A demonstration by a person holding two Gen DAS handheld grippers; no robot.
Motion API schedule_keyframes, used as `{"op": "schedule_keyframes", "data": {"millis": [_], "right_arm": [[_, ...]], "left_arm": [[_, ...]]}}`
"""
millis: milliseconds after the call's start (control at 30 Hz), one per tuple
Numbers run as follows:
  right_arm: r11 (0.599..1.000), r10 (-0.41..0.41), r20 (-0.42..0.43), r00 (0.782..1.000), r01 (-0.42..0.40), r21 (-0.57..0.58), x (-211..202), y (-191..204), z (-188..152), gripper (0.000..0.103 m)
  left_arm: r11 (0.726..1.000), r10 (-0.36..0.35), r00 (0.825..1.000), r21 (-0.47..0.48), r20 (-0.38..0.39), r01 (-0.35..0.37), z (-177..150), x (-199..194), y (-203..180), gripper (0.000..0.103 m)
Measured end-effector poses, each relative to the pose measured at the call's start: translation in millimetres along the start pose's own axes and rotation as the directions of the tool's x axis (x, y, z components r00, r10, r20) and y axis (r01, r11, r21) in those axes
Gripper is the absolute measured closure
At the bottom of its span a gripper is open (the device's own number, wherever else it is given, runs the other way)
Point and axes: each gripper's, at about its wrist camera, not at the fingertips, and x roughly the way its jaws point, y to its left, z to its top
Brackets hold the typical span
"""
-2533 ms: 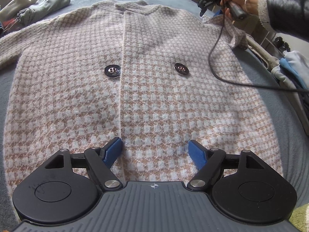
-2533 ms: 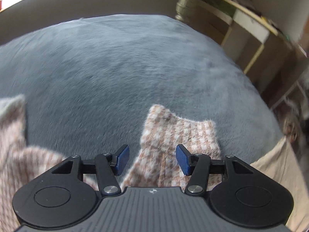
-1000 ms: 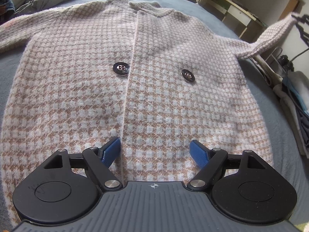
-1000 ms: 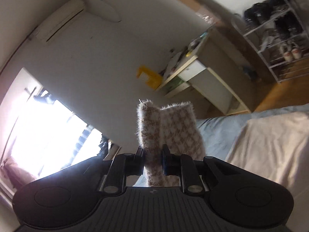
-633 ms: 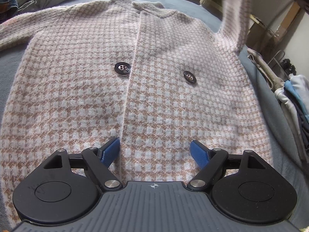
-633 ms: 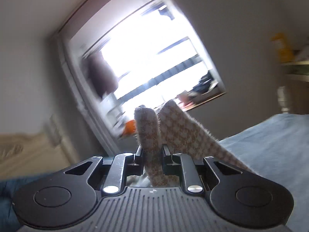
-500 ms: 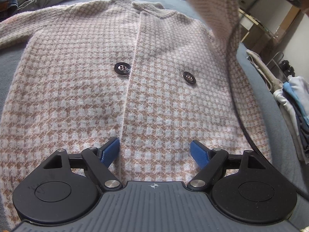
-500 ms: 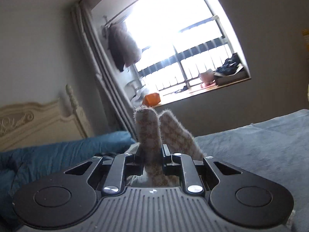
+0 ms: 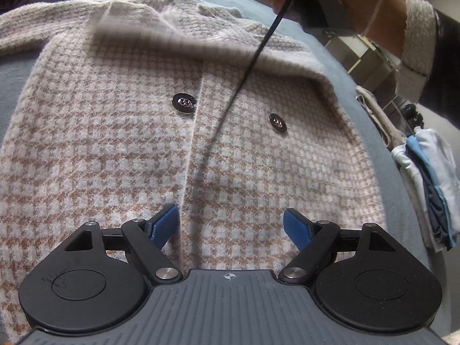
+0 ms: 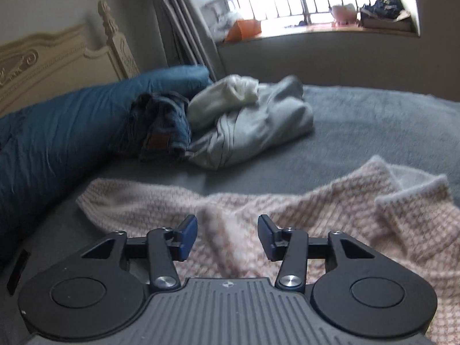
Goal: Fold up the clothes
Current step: 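Lift the sleeve with the right gripper and lay it across the body, then open the right gripper to release the sleeve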
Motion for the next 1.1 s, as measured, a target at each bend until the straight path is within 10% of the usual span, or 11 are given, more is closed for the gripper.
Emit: {"op": "schedule_keyframes", "data": {"millis": [233, 467, 600, 833, 1000, 1100], "right_arm": [[0.997, 0.037, 0.094, 0.995, -0.044, 0.070, -86, -27, -5, 0.045], [0.870, -0.241, 0.238, 0.941, 0.101, 0.483, -216, -132, -89, 0.045], [0.789, -0.364, 0.209, 0.908, 0.182, 0.586, -258, -161, -146, 0.046], [0.861, -0.494, 0.082, 0.865, 0.474, 0.185, -208, -119, -173, 0.046], [0.772, -0.621, 0.050, 0.783, 0.621, -0.136, -148, -86, -177, 0.047], [0.764, -0.643, 0.037, 0.765, 0.644, -0.031, -136, -103, -180, 0.085]], "left_arm": [[0.990, -0.087, 0.995, -0.110, 0.045, 0.091, 4, -13, 15, 0.021], [0.988, -0.107, 0.987, -0.095, 0.117, 0.119, 12, -35, 14, 0.019], [0.998, -0.012, 0.993, -0.055, 0.114, 0.018, 35, -40, 16, 0.019], [0.954, 0.250, 0.957, 0.132, 0.147, -0.269, 93, -31, 0, 0.019], [0.901, 0.341, 0.921, 0.212, 0.191, -0.378, 117, -14, -20, 0.019], [0.851, 0.410, 0.887, 0.260, 0.215, -0.456, 137, 11, -27, 0.019]]}}
